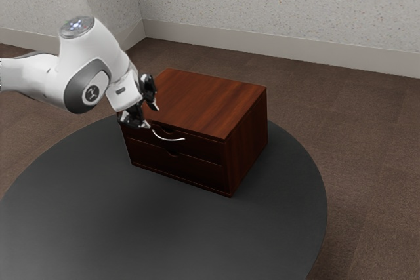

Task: Pull the drawer handle with one arm to open the drawer

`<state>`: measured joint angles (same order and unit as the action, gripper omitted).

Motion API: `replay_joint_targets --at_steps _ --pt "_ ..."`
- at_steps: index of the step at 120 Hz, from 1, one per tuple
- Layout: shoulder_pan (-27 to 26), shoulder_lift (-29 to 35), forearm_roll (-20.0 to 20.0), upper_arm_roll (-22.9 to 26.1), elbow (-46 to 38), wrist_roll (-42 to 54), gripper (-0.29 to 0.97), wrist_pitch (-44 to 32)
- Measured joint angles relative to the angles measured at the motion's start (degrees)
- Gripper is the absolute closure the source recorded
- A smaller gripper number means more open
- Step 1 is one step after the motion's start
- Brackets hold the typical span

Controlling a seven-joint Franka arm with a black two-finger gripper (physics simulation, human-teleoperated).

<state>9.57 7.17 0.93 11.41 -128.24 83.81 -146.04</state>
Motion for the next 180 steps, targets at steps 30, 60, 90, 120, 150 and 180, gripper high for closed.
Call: replay_joint_targets --at_steps 30,60,90,120,150,180 --pt "0.0 -2.2 -0.3 0.0 -0.2 2.6 0.41 -1.7" --pt "0.0 -4.3 -2.0 0.0 -0.2 5.3 0.43 -2.8" --pt "-0.1 -5.3 -2.5 0.0 -0.2 7.1 0.51 -3.1" --pt "-0.1 -6.6 -2.9 0.1 -0.2 8.3 0.54 -3.3" --pt "-0.1 -7.6 -4.7 0.3 -0.2 9.0 0.54 -3.5" --pt "-0.2 -8.5 -5.3 0.3 -0.2 9.5 0.55 -3.7"
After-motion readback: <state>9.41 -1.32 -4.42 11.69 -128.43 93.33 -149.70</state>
